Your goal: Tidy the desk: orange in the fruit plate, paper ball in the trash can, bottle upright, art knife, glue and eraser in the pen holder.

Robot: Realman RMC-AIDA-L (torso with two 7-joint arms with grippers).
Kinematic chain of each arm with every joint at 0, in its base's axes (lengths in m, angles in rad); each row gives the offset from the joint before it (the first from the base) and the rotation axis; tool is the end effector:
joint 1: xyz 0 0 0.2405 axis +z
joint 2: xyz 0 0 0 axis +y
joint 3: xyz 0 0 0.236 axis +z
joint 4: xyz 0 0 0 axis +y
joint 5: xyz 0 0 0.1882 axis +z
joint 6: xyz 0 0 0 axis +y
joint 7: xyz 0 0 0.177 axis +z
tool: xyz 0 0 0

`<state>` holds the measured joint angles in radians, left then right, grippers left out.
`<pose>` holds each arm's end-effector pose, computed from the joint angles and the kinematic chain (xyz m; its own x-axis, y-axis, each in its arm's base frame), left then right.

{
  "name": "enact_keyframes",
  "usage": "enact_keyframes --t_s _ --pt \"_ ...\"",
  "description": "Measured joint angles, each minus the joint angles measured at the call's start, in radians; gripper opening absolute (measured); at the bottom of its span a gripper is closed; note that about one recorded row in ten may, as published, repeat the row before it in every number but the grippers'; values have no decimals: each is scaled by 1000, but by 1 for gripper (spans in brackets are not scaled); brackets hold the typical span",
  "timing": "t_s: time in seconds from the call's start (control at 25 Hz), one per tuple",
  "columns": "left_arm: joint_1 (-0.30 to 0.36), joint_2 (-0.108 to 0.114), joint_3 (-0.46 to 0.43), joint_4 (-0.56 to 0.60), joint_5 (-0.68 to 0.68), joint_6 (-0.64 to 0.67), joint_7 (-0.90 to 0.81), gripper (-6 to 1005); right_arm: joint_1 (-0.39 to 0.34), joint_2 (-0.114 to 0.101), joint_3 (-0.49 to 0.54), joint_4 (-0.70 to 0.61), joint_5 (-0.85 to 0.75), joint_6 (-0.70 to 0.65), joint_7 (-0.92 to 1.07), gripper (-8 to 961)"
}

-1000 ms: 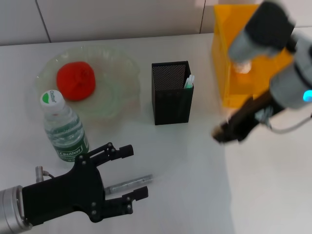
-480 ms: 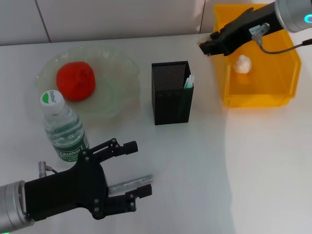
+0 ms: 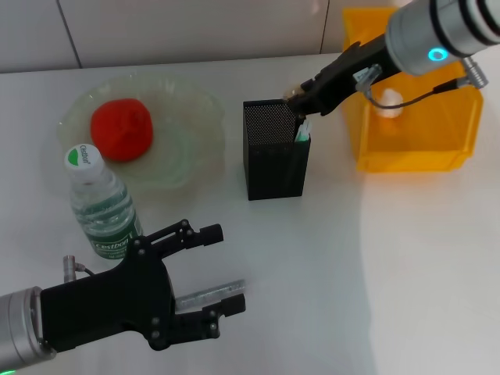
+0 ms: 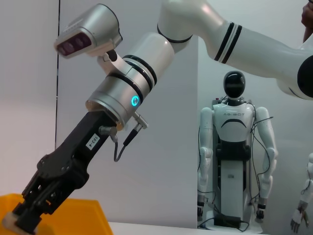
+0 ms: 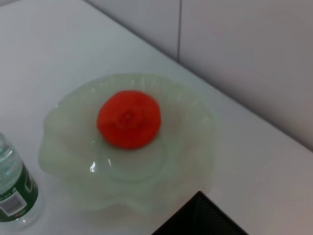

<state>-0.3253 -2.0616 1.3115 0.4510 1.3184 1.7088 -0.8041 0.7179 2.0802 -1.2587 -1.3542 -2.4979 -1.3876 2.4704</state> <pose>-0.1958 0.2250 -0.0509 0.6820 0.0092 0.7313 0.1402 -0.9830 -0.1185 0.1230 0.3842 -0.0011 0.8710 -0.4897 -0.0389 -0.4483 -0.7601 -0.4704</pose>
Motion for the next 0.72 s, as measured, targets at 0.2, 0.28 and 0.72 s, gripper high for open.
enact_keyframes --t_s 0.2,0.28,0.72 --pt "0 -1 0 0 0 1 2 812 19 2 -35 50 1 36 -9 417" --pt "0 -1 0 0 0 1 2 812 21 3 -38 49 4 45 -9 424" --pt "5 -1 -8 1 -5 17 3 812 -70 4 -28 -110 103 48 -23 598"
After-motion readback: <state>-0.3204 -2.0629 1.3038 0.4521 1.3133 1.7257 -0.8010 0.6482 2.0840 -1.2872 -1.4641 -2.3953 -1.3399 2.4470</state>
